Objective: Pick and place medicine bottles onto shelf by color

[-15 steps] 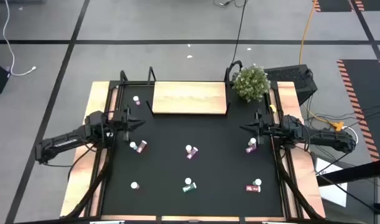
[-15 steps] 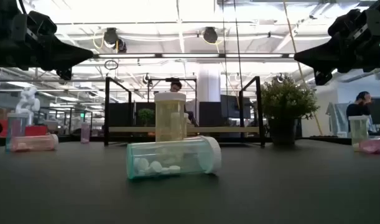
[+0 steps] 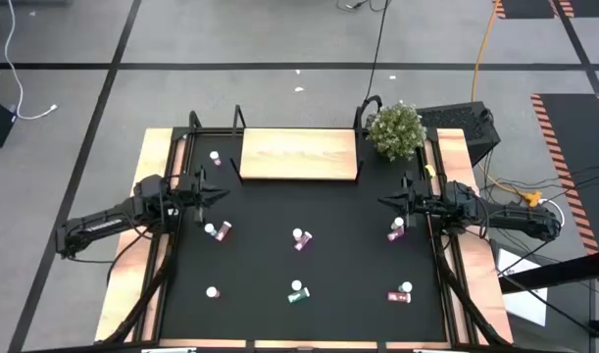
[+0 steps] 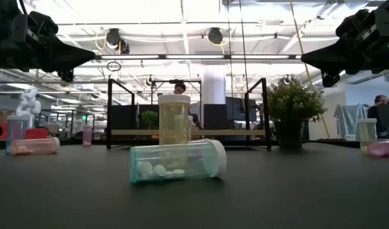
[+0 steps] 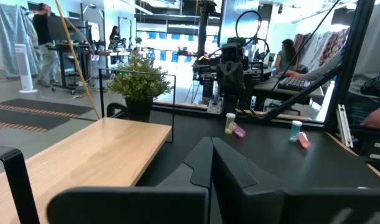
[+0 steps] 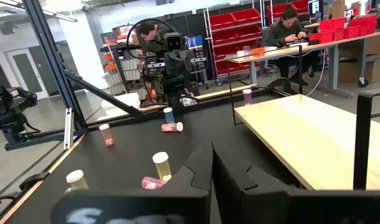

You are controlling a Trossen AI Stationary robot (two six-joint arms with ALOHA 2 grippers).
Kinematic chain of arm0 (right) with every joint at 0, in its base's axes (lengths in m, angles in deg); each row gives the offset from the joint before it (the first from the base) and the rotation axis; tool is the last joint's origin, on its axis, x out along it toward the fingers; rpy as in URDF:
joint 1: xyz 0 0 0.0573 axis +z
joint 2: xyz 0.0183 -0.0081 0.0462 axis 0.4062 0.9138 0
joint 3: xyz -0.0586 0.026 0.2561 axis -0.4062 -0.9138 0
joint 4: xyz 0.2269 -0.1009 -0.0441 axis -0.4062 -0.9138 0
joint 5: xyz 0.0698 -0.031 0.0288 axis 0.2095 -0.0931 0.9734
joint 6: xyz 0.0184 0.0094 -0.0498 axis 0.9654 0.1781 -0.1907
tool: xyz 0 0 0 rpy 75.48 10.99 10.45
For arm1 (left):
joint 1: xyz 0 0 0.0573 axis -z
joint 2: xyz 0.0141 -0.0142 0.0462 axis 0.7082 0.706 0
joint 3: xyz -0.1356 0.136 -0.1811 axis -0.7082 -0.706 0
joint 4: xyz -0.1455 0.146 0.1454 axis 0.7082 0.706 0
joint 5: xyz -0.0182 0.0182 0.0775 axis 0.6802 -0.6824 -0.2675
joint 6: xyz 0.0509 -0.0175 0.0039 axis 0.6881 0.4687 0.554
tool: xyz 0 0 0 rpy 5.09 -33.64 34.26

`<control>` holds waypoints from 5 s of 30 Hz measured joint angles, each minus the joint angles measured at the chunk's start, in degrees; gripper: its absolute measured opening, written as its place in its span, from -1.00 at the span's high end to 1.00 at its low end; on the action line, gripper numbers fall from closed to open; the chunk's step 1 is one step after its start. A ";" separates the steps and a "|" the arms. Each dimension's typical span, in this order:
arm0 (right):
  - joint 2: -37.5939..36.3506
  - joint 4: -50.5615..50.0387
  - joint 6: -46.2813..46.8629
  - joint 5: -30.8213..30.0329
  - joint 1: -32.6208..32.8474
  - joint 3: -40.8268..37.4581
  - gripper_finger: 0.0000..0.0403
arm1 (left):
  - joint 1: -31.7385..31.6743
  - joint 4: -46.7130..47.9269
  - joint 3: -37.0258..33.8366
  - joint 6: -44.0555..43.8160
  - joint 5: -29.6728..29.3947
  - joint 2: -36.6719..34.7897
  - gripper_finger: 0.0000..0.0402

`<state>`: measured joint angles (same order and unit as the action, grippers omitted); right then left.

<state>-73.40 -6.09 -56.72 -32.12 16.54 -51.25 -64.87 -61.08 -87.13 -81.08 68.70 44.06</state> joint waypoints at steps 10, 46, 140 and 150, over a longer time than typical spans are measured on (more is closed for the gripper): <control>-0.02 0.00 -0.01 0.00 0.01 0.00 1.00 | 0.00 -0.01 0.00 0.00 -0.01 0.01 0.96; 0.00 0.00 0.00 -0.01 0.02 0.00 1.00 | 0.01 0.00 0.00 0.00 -0.01 0.01 0.96; 44.96 4.40 24.15 -23.84 -3.91 29.66 0.08 | -41.73 56.06 60.59 -16.78 -13.85 83.02 -0.14; 44.96 2.03 27.02 -23.82 -3.32 29.66 0.08 | -43.11 56.23 57.44 -16.80 -13.71 86.37 -0.14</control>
<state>-28.44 -4.06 -29.71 -55.94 13.22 -21.59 -107.99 -4.85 -29.68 -97.88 54.99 130.43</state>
